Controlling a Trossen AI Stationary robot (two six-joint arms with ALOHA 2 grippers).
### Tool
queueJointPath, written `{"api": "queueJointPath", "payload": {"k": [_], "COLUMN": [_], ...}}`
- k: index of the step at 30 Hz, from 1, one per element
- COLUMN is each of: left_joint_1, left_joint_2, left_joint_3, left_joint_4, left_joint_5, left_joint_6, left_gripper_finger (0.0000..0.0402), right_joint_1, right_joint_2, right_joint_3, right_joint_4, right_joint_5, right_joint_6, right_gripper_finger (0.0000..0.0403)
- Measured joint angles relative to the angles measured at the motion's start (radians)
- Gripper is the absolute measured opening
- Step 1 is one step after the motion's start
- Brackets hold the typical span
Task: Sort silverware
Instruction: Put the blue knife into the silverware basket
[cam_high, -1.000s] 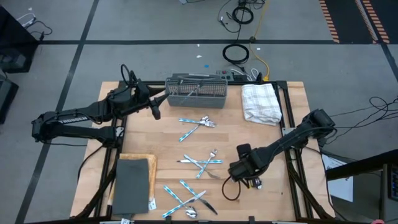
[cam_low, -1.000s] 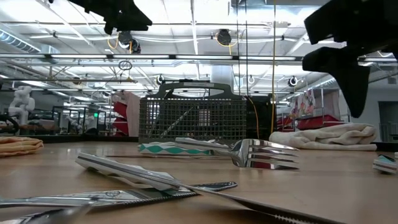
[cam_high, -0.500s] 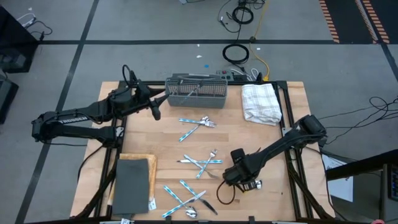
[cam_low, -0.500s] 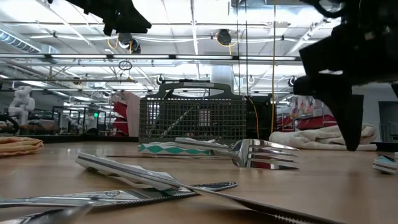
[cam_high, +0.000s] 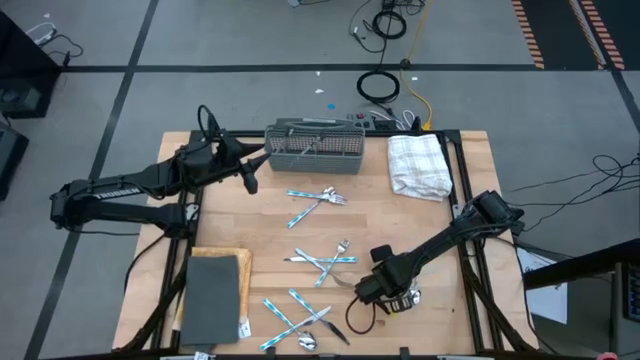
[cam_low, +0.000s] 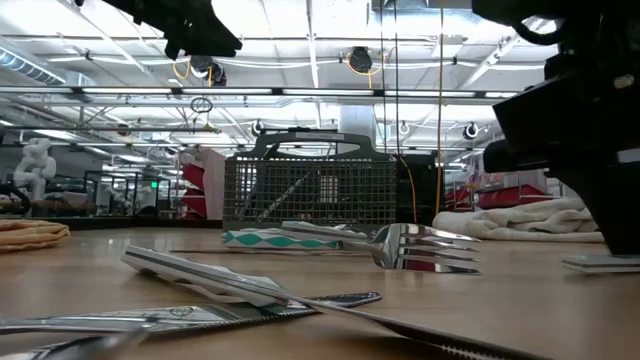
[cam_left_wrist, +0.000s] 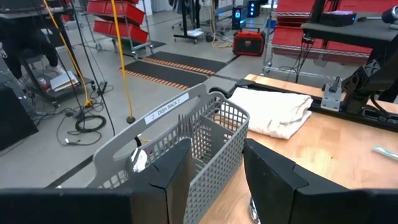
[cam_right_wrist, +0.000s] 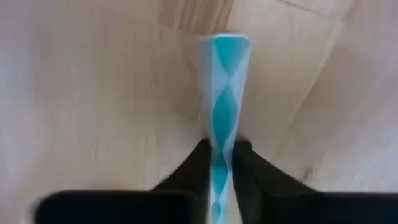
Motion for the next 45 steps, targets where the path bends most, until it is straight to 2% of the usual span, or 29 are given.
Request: {"api": "queueJointPath", "payload": {"k": [7, 11, 15, 21, 25, 29, 32, 35, 41, 45], "left_joint_1": [0.0, 0.0, 0.0, 0.0, 0.0, 0.0, 0.0, 0.0, 0.0, 0.0], "left_joint_2": [0.0, 0.0, 0.0, 0.0, 0.0, 0.0, 0.0, 0.0, 0.0, 0.0], "left_joint_3": [0.0, 0.0, 0.0, 0.0, 0.0, 0.0, 0.0, 0.0, 0.0, 0.0], "left_joint_4": [0.0, 0.0, 0.002, 0.002, 0.003, 0.003, 0.004, 0.004, 0.005, 0.004], "left_joint_5": [0.0, 0.0, 0.0, 0.0, 0.0, 0.0, 0.0, 0.0, -0.033, -0.045], "left_joint_6": [0.003, 0.004, 0.004, 0.006, 0.014, 0.034, 0.034, 0.034, 0.033, 0.033], "left_gripper_finger": [0.0151, 0.0151, 0.0151, 0.0151, 0.0151, 0.0151, 0.0151, 0.0151, 0.0151, 0.0151], "right_joint_1": [-0.018, -0.022, -0.047, -0.106, -0.168, -0.234, -0.293, -0.358, -0.5, -0.569], "right_joint_2": [-0.007, -0.061, -0.131, -0.238, -0.322, -0.422, -0.48, -0.504, -0.443, -0.345], "right_joint_3": [0.016, 0.013, 0.01, 0.013, 0.015, 0.016, 0.025, 0.085, 0.326, 0.508], "right_joint_4": [-0.024, -0.017, -0.043, -0.054, -0.056, -0.043, -0.05, -0.064, -0.137, -0.213], "right_joint_5": [-0.016, 0.015, 0.159, 0.303, 0.438, 0.52, 0.581, 0.64, 0.753, 0.926], "right_joint_6": [0.09, 0.189, 0.325, 0.477, 0.522, 0.501, 0.431, 0.269, -0.245, -0.62], "right_gripper_finger": [0.0006, 0.0003, 0.0001, 0.0001, 0.0, 0.0, 0.0, 0.0, 0.0, 0.0]}}
